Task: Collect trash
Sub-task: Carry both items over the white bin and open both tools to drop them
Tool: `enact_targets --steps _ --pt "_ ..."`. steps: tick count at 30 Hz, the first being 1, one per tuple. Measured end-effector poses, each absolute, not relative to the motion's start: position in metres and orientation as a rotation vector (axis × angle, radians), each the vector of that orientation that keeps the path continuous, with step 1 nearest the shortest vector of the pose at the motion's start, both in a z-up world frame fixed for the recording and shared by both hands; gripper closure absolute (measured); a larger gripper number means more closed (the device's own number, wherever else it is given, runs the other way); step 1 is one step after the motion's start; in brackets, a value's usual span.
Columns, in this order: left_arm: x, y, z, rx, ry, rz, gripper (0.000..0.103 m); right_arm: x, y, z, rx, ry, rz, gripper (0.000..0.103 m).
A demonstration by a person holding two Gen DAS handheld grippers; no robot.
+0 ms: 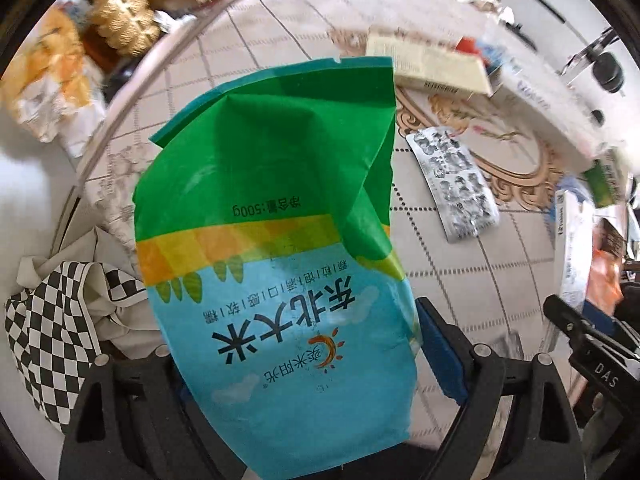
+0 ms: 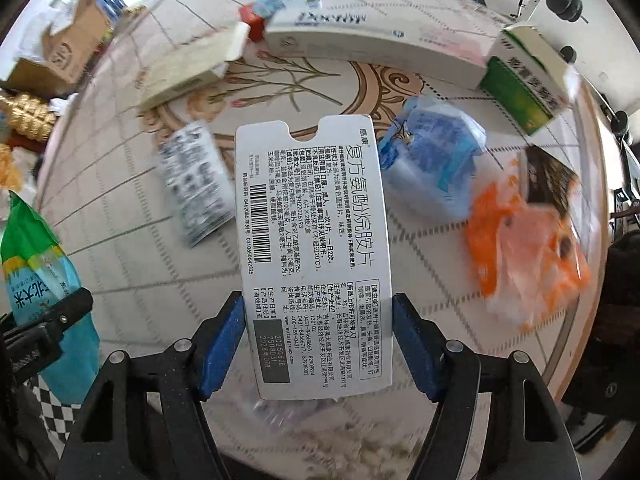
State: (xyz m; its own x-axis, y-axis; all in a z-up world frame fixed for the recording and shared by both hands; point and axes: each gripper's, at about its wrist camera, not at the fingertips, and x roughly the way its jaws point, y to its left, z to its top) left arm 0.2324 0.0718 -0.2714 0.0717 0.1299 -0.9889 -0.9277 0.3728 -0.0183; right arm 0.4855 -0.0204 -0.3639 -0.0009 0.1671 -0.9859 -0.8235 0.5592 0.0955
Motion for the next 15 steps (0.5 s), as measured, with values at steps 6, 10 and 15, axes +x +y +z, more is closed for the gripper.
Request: enact_targets --steps 6,10,15 --pt "0.120 0.033 -0.257 -0.849 1.119 0.939 0.014 0.381 -0.072 -0.318 -0.553 1.355 0.933 0.029" --pt "0.046 -0.003 -0.277 -0.895 1.128 0.939 0.014 0.306 -0.113 -0.323 -0.563 1.433 1.000 0.029" --pt "-0.015 -0.035 -0.335 -1.031 1.174 0.935 0.014 0.214 -0.144 -0.371 -0.686 1.553 1.081 0.029"
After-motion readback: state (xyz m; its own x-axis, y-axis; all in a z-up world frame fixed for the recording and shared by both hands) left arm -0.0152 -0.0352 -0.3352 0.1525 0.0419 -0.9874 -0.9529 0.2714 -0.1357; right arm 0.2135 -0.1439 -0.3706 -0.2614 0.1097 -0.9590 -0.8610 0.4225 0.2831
